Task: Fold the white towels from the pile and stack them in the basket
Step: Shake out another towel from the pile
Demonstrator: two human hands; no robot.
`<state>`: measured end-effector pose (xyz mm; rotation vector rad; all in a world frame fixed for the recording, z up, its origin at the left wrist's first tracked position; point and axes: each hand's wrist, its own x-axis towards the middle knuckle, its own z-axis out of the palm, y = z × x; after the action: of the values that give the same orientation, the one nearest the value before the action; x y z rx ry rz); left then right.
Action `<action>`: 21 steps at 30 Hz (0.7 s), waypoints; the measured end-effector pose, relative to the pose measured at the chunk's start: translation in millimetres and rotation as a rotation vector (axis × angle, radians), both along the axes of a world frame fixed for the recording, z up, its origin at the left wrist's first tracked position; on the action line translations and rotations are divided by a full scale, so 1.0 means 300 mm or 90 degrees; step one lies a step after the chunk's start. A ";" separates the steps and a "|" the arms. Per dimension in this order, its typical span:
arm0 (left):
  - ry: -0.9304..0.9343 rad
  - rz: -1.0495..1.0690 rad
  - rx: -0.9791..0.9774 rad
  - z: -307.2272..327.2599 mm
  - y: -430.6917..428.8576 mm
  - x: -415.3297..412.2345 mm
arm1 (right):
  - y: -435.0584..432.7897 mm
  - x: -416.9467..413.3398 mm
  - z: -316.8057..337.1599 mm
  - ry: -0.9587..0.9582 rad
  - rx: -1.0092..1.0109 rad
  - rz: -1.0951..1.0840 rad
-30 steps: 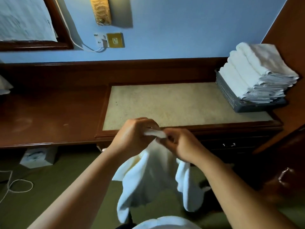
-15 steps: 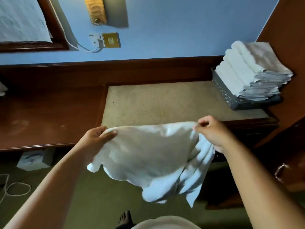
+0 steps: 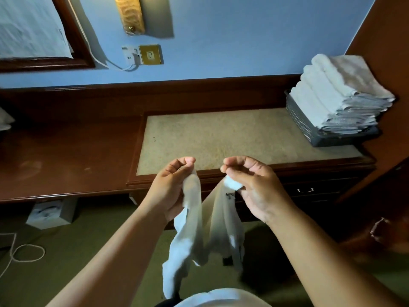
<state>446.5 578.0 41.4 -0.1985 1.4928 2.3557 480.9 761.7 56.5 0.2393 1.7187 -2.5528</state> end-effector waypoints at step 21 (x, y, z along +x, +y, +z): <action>0.017 0.052 0.162 0.167 -0.007 0.050 | -0.111 0.034 0.150 0.716 0.586 0.079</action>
<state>461.6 575.8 91.6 -0.1664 1.2016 2.5938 491.2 728.4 101.7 -1.4591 2.9450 -1.5863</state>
